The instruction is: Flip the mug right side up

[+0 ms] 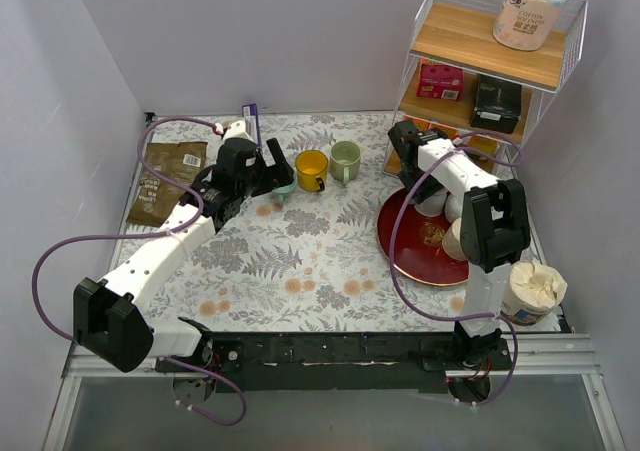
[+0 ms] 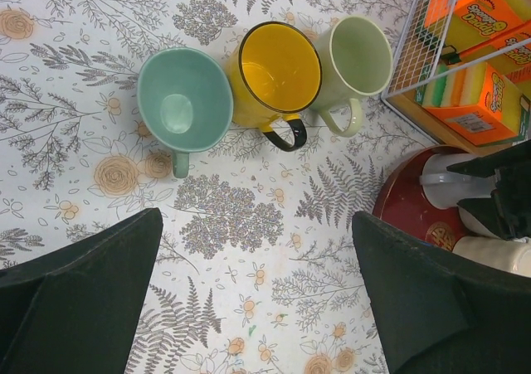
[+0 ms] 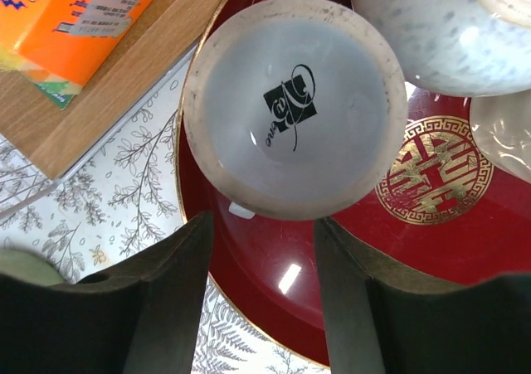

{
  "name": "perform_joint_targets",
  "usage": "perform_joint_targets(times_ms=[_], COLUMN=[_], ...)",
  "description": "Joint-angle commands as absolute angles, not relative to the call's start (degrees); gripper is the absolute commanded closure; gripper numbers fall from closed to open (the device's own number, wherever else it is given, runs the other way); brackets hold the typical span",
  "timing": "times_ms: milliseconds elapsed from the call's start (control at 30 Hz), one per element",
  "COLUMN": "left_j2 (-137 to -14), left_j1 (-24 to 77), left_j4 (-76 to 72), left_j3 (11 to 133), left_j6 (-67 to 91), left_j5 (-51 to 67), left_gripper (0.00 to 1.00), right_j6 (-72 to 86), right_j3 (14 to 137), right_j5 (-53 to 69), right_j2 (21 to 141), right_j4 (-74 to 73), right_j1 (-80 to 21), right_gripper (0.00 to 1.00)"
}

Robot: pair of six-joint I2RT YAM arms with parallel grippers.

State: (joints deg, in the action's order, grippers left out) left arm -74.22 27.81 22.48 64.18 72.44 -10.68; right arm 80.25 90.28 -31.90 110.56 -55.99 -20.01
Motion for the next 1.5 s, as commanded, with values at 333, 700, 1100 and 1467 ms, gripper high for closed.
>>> perform_joint_targets(times_ms=[333, 700, 1100, 1467], left_j2=[-72.7, -72.9, -73.1, -73.5], left_j1=[27.6, 27.6, 27.6, 27.6], left_j4=[23.7, 23.7, 23.7, 23.6], left_j3=[64.2, 63.9, 63.8, 63.9], left_j6=[71.5, 71.5, 71.3, 71.4], left_j5=[-10.3, -10.2, -9.8, -9.4], left_gripper=[0.02, 0.02, 0.02, 0.02], right_j6=[85.5, 87.5, 86.3, 86.0], right_j3=[95.7, 96.2, 95.6, 95.0], right_j5=[-37.3, -38.8, -41.1, -42.2], right_j2=[116.0, 118.4, 118.7, 117.1], right_j4=[-58.3, -61.3, -61.0, -60.4], right_j1=[-20.7, -21.2, -21.4, -21.4], right_gripper=[0.48, 0.56, 0.63, 0.61])
